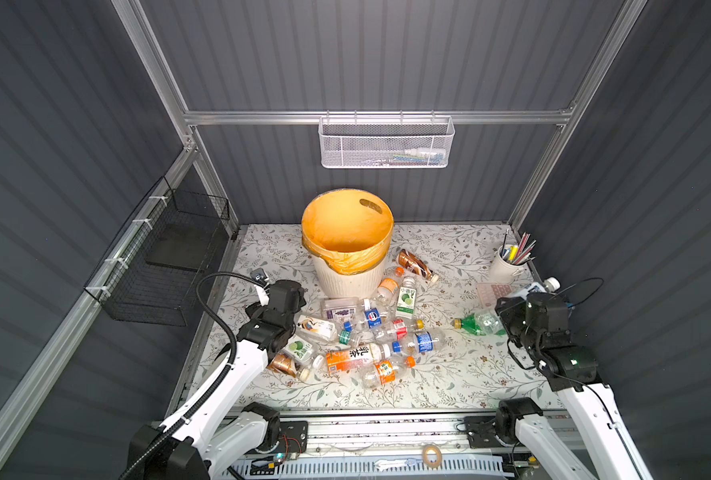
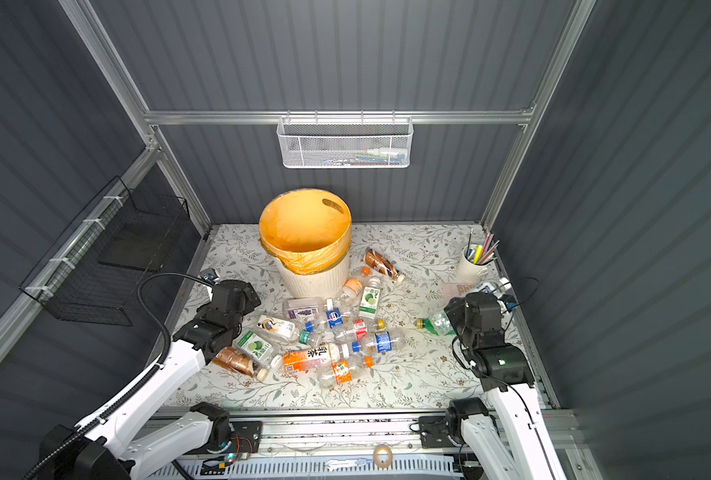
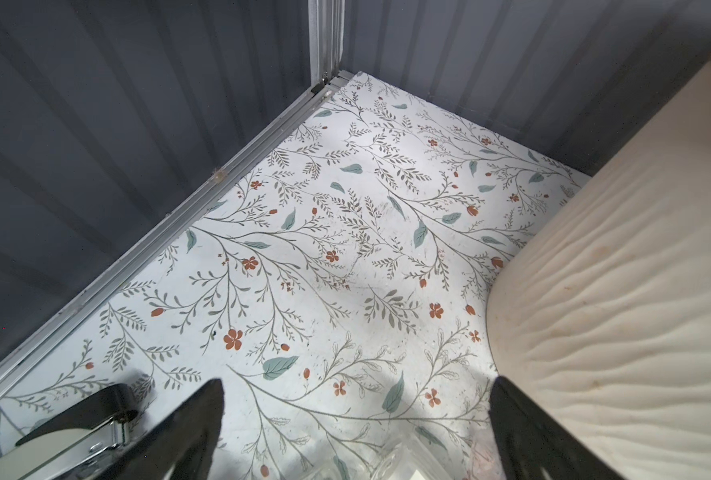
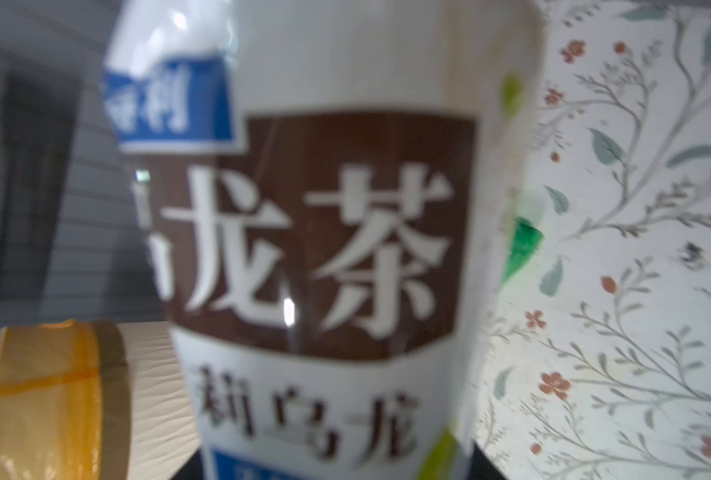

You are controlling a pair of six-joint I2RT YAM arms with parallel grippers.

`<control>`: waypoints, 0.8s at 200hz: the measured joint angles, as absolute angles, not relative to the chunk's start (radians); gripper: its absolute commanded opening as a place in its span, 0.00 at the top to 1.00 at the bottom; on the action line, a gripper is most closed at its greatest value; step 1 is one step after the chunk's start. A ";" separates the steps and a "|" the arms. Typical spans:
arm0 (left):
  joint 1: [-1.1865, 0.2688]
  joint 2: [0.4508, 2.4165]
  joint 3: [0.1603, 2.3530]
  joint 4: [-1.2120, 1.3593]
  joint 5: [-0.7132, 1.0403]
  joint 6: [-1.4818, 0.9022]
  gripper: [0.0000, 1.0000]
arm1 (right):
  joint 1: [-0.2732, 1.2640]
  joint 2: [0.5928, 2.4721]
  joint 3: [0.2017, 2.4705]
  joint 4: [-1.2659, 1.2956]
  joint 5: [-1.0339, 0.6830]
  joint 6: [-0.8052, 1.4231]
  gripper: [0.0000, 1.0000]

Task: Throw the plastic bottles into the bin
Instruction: 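Carry the tea bottle over the bin and open the right gripper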

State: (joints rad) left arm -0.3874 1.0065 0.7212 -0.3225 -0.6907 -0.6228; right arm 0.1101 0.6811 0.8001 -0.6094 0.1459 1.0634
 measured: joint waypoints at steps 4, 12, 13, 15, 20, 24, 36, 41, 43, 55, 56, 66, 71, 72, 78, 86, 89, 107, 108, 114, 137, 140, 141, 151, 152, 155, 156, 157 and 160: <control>-0.387 1.002 0.721 -0.325 -0.693 -0.629 0.01 | 0.110 0.697 0.813 -0.591 0.134 1.047 0.50; -0.387 0.995 0.721 -0.329 -0.697 -0.640 0.00 | 0.111 0.747 0.851 -0.542 0.099 1.016 0.50; -0.387 0.994 0.721 -0.330 -0.698 -0.642 0.01 | 0.111 0.752 0.855 -0.535 0.094 1.012 0.50; -0.387 0.993 0.721 -0.330 -0.698 -0.643 0.01 | 0.113 0.769 0.866 -0.523 0.083 1.003 0.50; -0.387 0.990 0.721 -0.334 -0.700 -0.650 0.00 | 0.116 0.803 0.894 -0.488 0.057 0.986 0.50; -0.387 0.990 0.721 -0.336 -0.701 -0.654 0.01 | 0.120 0.833 0.915 -0.466 0.039 0.974 0.50; -0.387 0.990 0.721 -0.348 -0.700 -0.667 0.01 | 0.144 0.939 1.001 -0.390 -0.024 0.932 0.50; -0.387 0.991 0.721 -0.354 -0.700 -0.670 0.01 | 0.156 0.977 1.035 -0.361 -0.046 0.919 0.50; -0.387 0.991 0.721 -0.356 -0.700 -0.672 0.01 | 0.164 0.997 1.053 -0.353 -0.056 0.910 0.50; -0.387 0.991 0.721 -0.371 -0.700 -0.681 0.00 | 0.207 1.093 1.148 -0.292 -0.110 0.878 0.48; -0.387 0.991 0.721 -0.372 -0.700 -0.682 0.01 | 0.210 1.099 1.155 -0.290 -0.113 0.875 0.48; -0.387 0.991 0.721 -0.382 -0.700 -0.689 0.01 | 0.250 1.179 1.244 -0.243 -0.159 0.848 0.48; -0.387 0.991 0.721 -0.386 -0.700 -0.691 0.01 | 0.271 1.216 1.285 -0.226 -0.180 0.836 0.48; -0.387 0.991 0.721 -0.387 -0.700 -0.691 0.01 | 0.276 1.227 1.298 -0.220 -0.187 0.834 0.48; -0.387 0.991 0.721 -0.390 -0.700 -0.694 0.01 | 0.301 1.274 1.351 -0.200 -0.219 0.823 0.48; -0.387 0.991 0.721 -0.395 -0.699 -0.697 0.01 | 0.334 1.337 1.423 -0.176 -0.262 0.809 0.47; -0.387 0.991 0.721 -0.397 -0.699 -0.697 0.01 | 0.348 1.362 1.450 -0.169 -0.279 0.802 0.46; -0.387 0.993 0.723 -0.410 -0.699 -0.702 0.01 | 0.419 1.516 1.629 -0.158 -0.376 0.776 0.42; -0.387 0.993 0.723 -0.411 -0.699 -0.702 0.00 | 0.422 1.524 1.637 -0.159 -0.380 0.776 0.41; -0.387 0.995 0.726 -0.414 -0.699 -0.702 0.00 | 0.445 1.584 1.710 -0.170 -0.413 0.765 0.36; -0.387 1.011 0.748 -0.435 -0.697 -0.704 0.01 | 0.512 1.801 2.008 -0.316 -0.465 0.678 0.04; -0.387 1.014 0.751 -0.437 -0.696 -0.704 0.01 | 0.518 1.826 2.043 -0.337 -0.466 0.661 0.01; -0.387 1.015 0.752 -0.438 -0.696 -0.704 0.00 | 0.521 1.839 2.061 -0.347 -0.465 0.664 0.01; -0.388 1.021 0.765 -0.449 -0.696 -0.704 0.00 | 0.537 1.901 2.154 -0.414 -0.463 0.621 0.01; -0.387 1.021 0.766 -0.449 -0.696 -0.704 0.00 | 0.537 1.905 2.159 -0.419 -0.463 0.619 0.01; -0.387 1.022 0.769 -0.452 -0.696 -0.704 0.00 | 0.539 1.915 2.174 -0.436 -0.461 0.610 0.01; -0.388 1.022 0.770 -0.453 -0.696 -0.704 0.00 | 0.540 1.918 2.177 -0.440 -0.460 0.608 0.01; -0.388 1.022 0.771 -0.453 -0.696 -0.704 0.00 | 0.541 1.922 2.183 -0.447 -0.459 0.603 0.01; -0.387 1.021 0.772 -0.455 -0.696 -0.704 0.00 | 0.542 1.926 2.192 -0.464 -0.453 0.594 0.01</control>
